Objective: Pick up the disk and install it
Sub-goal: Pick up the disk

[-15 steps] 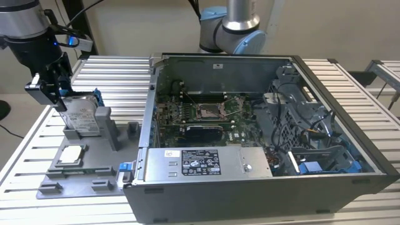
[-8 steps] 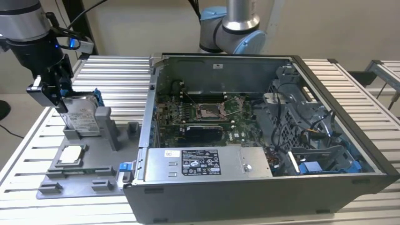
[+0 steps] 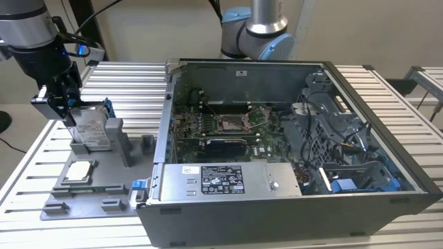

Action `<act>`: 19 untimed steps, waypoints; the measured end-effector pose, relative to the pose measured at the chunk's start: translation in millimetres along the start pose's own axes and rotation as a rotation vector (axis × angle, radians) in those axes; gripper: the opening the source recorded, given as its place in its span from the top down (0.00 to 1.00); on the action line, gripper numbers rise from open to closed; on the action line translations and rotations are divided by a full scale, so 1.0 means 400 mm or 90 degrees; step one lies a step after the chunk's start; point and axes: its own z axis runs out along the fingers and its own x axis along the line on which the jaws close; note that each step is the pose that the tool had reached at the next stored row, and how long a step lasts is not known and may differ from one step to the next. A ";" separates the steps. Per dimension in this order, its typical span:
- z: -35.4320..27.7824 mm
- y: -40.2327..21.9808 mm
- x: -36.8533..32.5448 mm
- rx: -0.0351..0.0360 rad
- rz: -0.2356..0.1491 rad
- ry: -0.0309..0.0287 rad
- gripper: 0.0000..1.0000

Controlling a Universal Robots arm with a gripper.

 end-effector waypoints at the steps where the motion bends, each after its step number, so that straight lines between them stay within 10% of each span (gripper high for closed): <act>1: 0.001 0.000 0.000 0.0000 0.000 0.0000 0.00; 15: 0.005 0.000 0.000 0.0002 0.000 0.0000 0.00; 16: 0.005 0.000 0.000 0.0002 0.000 0.0000 1.00; 19: 0.005 0.000 0.000 0.0002 0.000 0.0000 1.00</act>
